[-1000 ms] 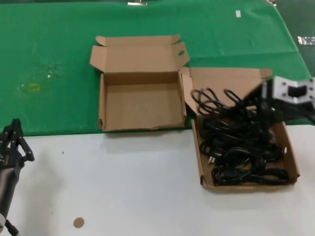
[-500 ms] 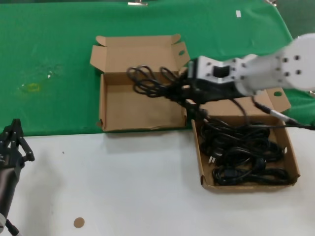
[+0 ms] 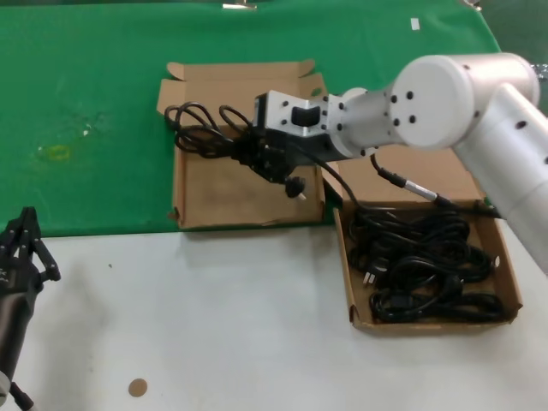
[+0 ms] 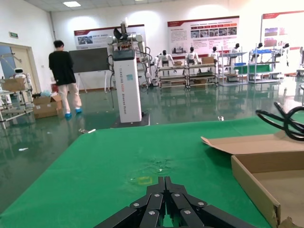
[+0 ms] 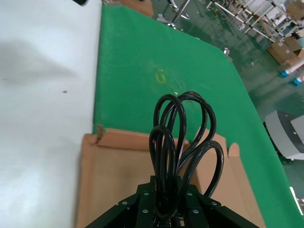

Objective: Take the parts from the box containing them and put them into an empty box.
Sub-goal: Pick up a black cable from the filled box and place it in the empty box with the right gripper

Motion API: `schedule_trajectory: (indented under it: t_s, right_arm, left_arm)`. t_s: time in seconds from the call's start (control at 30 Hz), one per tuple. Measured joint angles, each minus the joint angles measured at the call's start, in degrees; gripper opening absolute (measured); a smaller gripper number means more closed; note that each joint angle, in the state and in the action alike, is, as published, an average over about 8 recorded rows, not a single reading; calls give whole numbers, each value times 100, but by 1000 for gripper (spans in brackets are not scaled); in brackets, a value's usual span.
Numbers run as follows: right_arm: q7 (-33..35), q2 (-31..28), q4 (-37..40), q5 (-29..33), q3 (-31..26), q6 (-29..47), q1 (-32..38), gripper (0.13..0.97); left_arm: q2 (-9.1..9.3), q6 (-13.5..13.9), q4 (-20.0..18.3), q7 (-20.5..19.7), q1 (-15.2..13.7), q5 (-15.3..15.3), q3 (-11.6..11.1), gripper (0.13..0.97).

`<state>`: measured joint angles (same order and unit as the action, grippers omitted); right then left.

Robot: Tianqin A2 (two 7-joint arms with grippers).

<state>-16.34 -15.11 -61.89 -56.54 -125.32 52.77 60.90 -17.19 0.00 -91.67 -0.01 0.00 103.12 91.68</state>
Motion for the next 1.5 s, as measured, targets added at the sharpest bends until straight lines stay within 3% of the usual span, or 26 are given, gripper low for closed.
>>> schedule_trajectory:
  t_s: [0.53, 1.2, 1.5]
  right_arm:
    - [474, 370, 1198, 168, -71, -491, 273, 216]
    - [460, 381, 1293, 327, -38, -640, 252, 241]
    - [418, 417, 1248, 329, 19, -678, 277, 336]
  left_arm:
    - [0, 0, 0, 0, 0, 0, 0, 152]
    - [0, 0, 0, 0, 0, 0, 0, 152]
    - [0, 0, 0, 0, 0, 0, 0, 152]
